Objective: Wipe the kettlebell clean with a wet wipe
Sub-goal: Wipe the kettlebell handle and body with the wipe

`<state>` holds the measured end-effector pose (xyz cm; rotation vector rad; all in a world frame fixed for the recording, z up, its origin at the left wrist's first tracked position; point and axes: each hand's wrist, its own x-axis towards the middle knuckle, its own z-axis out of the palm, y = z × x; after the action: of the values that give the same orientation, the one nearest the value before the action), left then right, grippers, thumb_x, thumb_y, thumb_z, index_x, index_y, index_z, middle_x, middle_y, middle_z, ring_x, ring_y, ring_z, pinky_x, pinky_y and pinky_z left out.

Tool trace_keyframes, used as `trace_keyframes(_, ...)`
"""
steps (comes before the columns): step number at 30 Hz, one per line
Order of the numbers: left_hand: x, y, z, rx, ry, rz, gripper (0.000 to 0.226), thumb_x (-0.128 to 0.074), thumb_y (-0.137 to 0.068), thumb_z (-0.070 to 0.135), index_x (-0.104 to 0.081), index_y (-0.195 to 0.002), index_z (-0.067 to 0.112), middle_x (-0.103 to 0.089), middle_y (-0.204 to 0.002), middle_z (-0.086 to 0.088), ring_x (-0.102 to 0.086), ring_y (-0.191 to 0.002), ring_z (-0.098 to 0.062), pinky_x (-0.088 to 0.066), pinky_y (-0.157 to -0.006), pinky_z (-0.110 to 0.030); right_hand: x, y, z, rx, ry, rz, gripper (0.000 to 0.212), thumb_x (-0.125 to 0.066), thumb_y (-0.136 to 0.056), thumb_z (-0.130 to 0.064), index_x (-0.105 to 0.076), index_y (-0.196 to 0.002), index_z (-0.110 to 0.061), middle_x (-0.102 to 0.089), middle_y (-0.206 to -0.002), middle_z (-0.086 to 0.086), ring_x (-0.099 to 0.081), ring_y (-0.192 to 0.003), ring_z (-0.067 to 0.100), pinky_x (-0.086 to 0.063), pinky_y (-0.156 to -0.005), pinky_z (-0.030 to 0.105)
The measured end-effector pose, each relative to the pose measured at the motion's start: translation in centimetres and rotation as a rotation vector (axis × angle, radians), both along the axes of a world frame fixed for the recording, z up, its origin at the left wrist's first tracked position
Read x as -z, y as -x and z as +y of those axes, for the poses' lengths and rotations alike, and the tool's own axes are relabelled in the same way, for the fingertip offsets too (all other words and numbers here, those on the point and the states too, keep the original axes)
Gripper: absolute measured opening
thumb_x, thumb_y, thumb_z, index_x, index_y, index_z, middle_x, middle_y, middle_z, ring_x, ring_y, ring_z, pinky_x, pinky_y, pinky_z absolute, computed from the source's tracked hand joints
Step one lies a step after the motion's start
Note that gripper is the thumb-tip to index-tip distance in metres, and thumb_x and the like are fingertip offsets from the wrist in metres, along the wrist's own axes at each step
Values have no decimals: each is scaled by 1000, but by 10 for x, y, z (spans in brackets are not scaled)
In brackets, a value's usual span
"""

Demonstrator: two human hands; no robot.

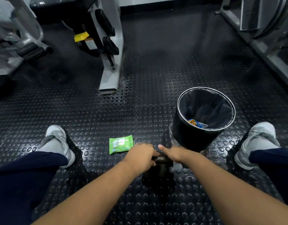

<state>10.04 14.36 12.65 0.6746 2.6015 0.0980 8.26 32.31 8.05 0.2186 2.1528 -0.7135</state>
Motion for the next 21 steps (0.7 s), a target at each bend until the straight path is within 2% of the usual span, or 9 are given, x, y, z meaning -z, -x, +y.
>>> trace_keyframes(2, 1, 0, 0, -1, 2, 4, 46, -70, -94, 37, -60, -138, 42, -59, -123, 0, -58, -117, -25, -51, -92, -37, 4, -2, -2, 17, -4, -26, 92, -25, -89, -82, -55, -142, -14, -49, -150, 14, -46, -137, 30, -32, -117, 42)
trace_keyframes(6, 1, 5, -1, -15, -18, -15, 46, -72, -91, 36, -62, -137, 41, -61, -124, 1, -59, -118, -24, -51, -91, -35, 7, -2, -4, 51, -39, -18, 111, -19, -71, -97, -60, -137, -18, -56, -143, 13, -53, -129, 29, -37, -112, 44)
trace_keyframes(11, -1, 6, 0, -29, -5, -39, 45, -74, -91, 37, -64, -135, 39, -62, -128, 2, -59, -120, -24, -53, -94, -39, -14, 6, 1, -57, -42, 3, 96, -21, -88, -85, -50, -146, -14, -44, -155, 12, -43, -141, 28, -31, -115, 38)
trace_keyframes(16, -2, 7, 1, -31, 12, -60, 40, -74, -90, 36, -67, -129, 38, -63, -122, 1, -60, -115, -25, -54, -87, -39, -26, 25, -2, -145, -38, -71, 122, -22, -62, -103, -54, -144, -20, -42, -157, 8, -43, -141, 28, -33, -117, 45)
trace_keyframes(21, -1, 7, 1, -31, 9, -57, 37, -75, -88, 36, -68, -124, 38, -63, -124, 3, -62, -116, -24, -54, -88, -38, -15, 18, -10, -173, -59, -80, 95, -19, -88, -84, -47, -149, -16, -35, -161, 11, -31, -148, 29, -22, -120, 44)
